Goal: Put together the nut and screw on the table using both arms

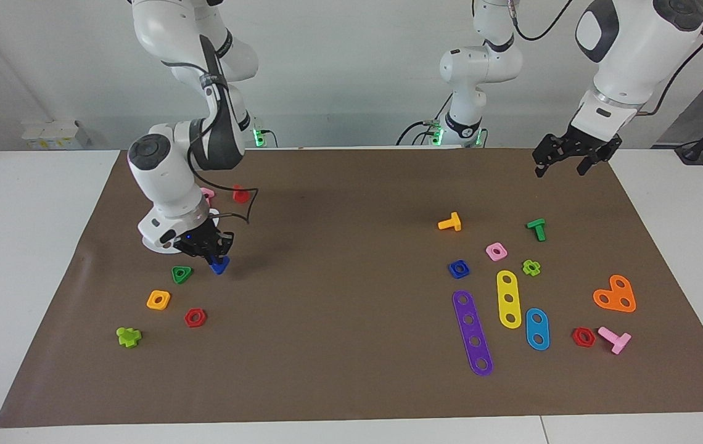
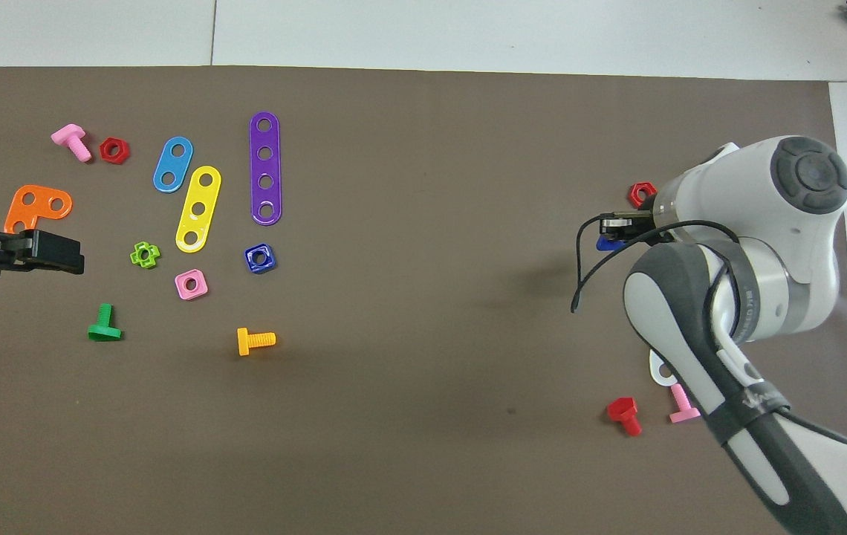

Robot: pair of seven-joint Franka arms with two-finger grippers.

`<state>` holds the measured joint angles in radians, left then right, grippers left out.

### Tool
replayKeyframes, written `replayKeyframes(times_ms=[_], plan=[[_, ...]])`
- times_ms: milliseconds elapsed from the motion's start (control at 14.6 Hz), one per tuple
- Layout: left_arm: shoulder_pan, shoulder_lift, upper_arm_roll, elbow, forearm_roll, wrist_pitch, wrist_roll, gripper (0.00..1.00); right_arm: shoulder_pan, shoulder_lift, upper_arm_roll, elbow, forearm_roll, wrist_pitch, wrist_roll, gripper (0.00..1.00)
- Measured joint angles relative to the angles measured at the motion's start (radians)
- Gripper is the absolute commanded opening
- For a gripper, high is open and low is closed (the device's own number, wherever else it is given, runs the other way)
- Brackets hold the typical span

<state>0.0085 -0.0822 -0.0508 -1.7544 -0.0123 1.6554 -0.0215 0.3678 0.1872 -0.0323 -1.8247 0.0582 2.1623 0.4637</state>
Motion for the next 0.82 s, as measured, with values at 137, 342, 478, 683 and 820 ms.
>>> replayKeyframes(times_ms=[137, 342, 478, 683, 820], plan=[[0.0, 0.0, 0.0, 0.0, 0.0, 0.0, 0.0, 1.0, 0.087, 0.047, 0.001, 0.073, 0.0, 0.001, 0.129, 0.0], [0.0, 0.0, 0.0, 0.0, 0.0, 0.0, 0.0, 1.0, 0.189, 0.16, 0.001, 0.178, -0.005, 0.04, 0.273, 0.0], [0.0, 0.0, 0.0, 0.0, 0.0, 0.0, 0.0, 1.0, 0.241, 0.23, 0.001, 0.204, -0.037, 0.081, 0.339, 0.0], [0.0, 0.0, 0.0, 0.0, 0.0, 0.0, 0.0, 1.0, 0.309, 0.326, 0.0, 0.209, -0.154, 0.159, 0.481, 0.0], [0.0, 0.0, 0.0, 0.0, 0.0, 0.0, 0.0, 1.0, 0.314, 0.348, -0.002, 0.214, -0.165, 0.175, 0.493, 0.0]])
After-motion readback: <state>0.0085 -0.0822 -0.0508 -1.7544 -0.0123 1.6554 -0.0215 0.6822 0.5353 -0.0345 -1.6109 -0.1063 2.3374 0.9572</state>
